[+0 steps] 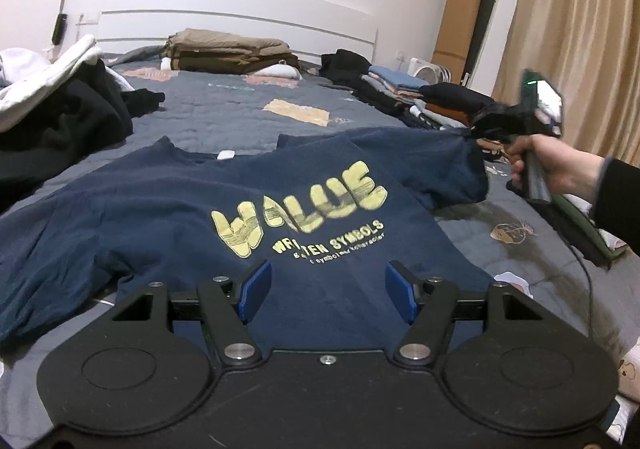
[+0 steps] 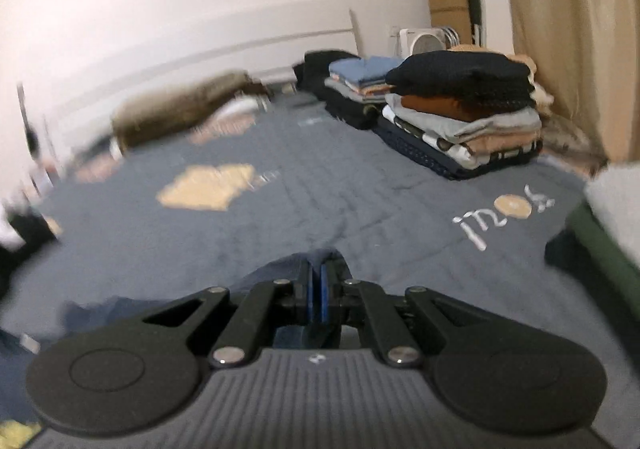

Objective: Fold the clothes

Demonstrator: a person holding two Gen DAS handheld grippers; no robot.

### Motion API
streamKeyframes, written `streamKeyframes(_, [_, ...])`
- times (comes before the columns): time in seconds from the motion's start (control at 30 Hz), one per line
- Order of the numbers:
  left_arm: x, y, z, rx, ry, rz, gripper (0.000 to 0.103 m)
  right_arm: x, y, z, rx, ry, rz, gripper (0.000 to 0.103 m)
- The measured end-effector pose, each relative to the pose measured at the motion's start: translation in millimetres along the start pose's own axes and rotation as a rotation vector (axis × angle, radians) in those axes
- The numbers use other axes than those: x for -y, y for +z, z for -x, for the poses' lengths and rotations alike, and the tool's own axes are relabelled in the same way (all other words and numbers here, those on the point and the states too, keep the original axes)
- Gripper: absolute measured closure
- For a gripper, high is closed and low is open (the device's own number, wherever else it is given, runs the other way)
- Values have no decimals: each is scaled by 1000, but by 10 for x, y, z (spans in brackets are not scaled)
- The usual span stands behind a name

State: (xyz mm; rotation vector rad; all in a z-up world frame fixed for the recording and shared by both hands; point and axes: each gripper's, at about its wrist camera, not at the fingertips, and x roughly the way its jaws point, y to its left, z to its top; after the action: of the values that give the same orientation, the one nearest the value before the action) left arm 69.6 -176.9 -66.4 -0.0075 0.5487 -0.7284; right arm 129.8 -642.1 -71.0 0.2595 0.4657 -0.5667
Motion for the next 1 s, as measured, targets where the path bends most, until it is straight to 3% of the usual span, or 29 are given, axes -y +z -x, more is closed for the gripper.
streamKeyframes(0.13, [-10,-3,18,4,2,-9,41,-13,-137,-307,-19,-112,85,99])
streamKeyframes(0.2, [-27,-6,50,8,2,-17,41,10,-196,-442,-86,-123,54,99])
streamKeyframes(0.33, [-67,5,75,12,2,1,41,83,-180,-205,6,-163,17,94])
streamKeyframes(0.5, [-54,31,72,18,-12,15,41,197,-238,321,-124,59,-100,86])
streamKeyframes(0.57, [-36,27,89,18,-24,28,41,256,-412,527,-178,142,-192,67])
streamKeyframes(0.63, [-10,22,116,19,-41,36,41,277,-600,631,-231,210,-294,57])
streamKeyframes(0.7, [32,15,140,18,-59,39,41,257,-805,706,-292,275,-377,55])
streamKeyframes(0.8, [98,-6,149,15,-76,41,41,196,-1030,700,-319,284,-412,51])
streamKeyframes(0.87, [144,-25,134,7,-83,41,41,220,-1140,610,-334,222,-428,50])
streamKeyframes(1.0, [227,-51,95,0,-96,10,41,457,-1295,434,-305,236,-645,50])
